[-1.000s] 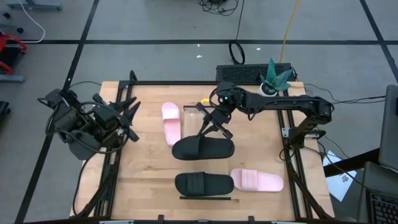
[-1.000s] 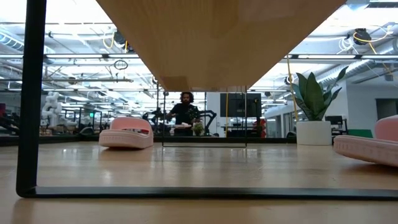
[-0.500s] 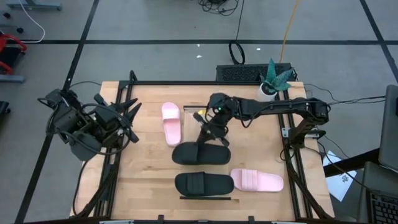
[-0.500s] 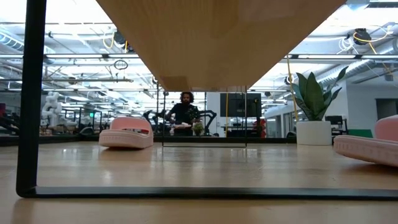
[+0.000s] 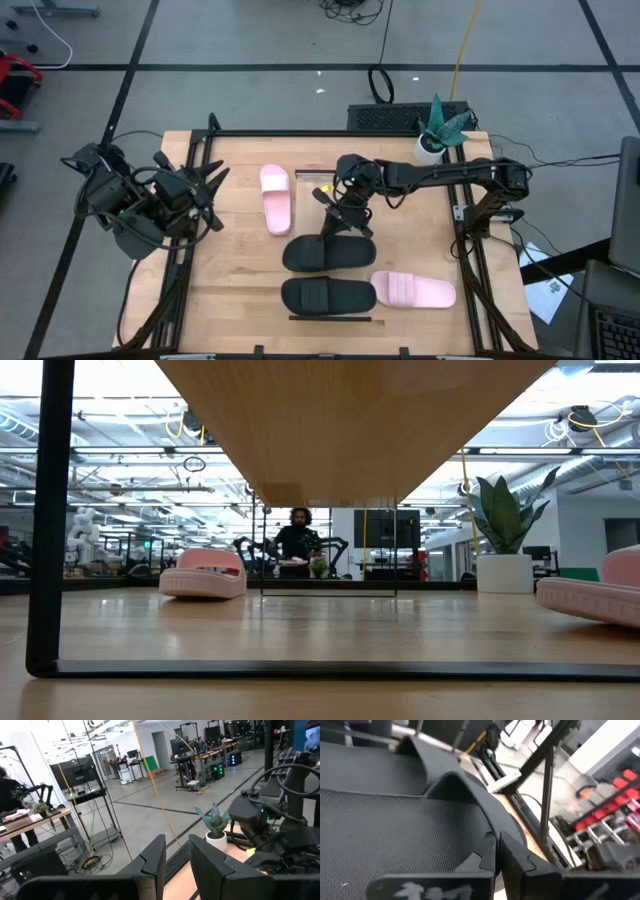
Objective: Pick and place slides into the shelf
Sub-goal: Put the black slides on the shelf
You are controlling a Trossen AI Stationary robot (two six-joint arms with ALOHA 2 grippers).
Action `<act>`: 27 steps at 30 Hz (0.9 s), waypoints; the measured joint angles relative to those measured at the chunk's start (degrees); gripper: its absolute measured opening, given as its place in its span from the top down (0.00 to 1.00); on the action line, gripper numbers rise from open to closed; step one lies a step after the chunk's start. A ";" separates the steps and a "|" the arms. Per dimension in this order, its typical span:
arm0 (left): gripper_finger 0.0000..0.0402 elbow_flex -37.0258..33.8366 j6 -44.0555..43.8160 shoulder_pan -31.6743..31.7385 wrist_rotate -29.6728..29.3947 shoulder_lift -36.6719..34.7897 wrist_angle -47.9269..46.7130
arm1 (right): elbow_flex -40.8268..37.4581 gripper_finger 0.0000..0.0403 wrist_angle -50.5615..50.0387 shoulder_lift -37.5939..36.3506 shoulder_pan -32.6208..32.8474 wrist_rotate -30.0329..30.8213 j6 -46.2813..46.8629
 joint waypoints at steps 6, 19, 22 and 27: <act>0.78 0.00 0.05 0.00 0.00 0.00 0.02 | -2.46 1.00 4.05 0.00 0.33 0.03 0.28; 0.78 0.00 -0.04 0.00 0.00 0.00 0.04 | -2.62 1.00 4.38 -0.04 0.27 0.04 -1.77; 0.78 0.00 -0.03 0.00 0.00 0.00 0.05 | -2.62 1.00 4.38 -0.04 0.27 0.03 -1.84; 0.78 0.00 0.13 0.00 0.00 0.00 0.04 | -5.04 1.00 7.88 -0.04 0.27 0.08 -0.41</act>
